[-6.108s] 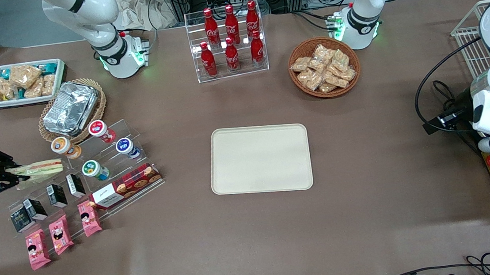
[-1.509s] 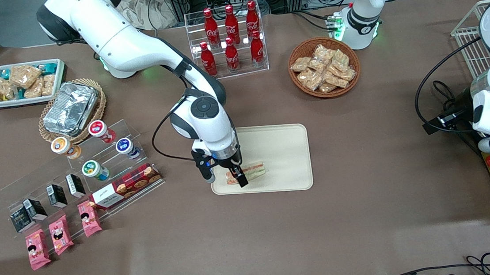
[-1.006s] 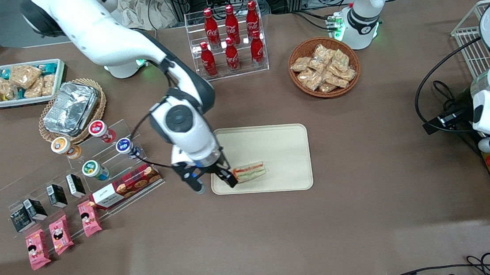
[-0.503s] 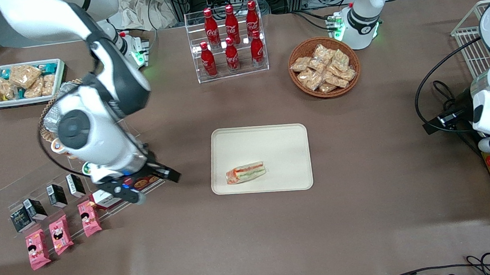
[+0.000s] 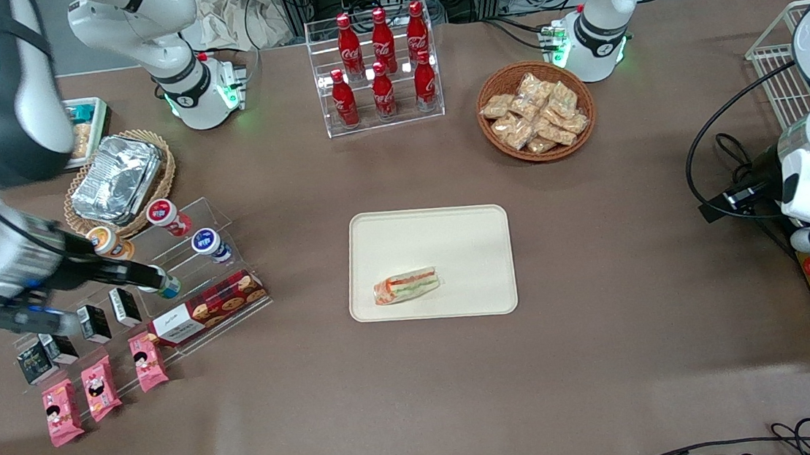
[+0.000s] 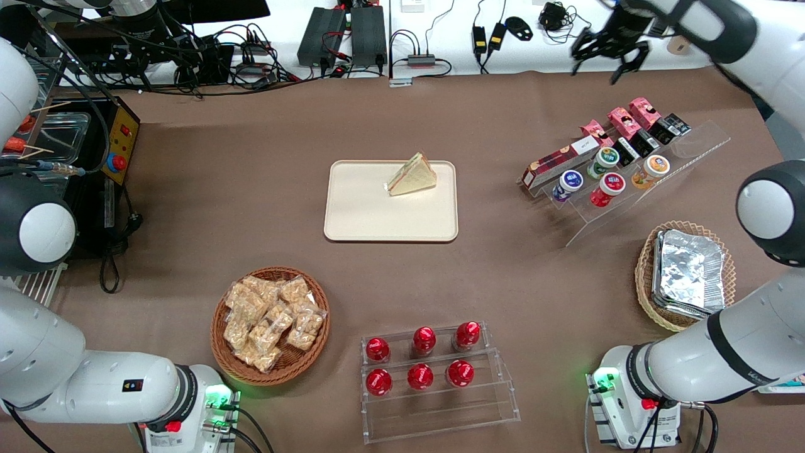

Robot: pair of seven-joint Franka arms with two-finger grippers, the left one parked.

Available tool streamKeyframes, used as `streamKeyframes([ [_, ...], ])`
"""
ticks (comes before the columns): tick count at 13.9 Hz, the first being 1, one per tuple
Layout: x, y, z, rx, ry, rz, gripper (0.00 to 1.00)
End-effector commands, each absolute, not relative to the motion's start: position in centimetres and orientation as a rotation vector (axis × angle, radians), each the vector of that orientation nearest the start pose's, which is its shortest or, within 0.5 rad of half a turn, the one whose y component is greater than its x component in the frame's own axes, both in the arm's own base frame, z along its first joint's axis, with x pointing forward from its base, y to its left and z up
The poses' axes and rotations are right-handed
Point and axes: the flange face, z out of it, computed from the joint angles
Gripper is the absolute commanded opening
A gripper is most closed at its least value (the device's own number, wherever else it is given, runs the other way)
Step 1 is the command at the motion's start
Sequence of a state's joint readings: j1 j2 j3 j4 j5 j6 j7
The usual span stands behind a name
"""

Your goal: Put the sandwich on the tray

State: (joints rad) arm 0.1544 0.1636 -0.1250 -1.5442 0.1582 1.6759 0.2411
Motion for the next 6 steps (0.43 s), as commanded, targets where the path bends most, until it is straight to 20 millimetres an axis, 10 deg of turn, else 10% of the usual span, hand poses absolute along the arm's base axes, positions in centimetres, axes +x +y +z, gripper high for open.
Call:
streamKeyframes([
  [1, 58.9, 0.9, 57.3, -3.023, 0.233, 0.069, 0.99],
  [6, 58.8, -1.5, 57.5, -3.046, 0.239, 0.058, 0.99],
])
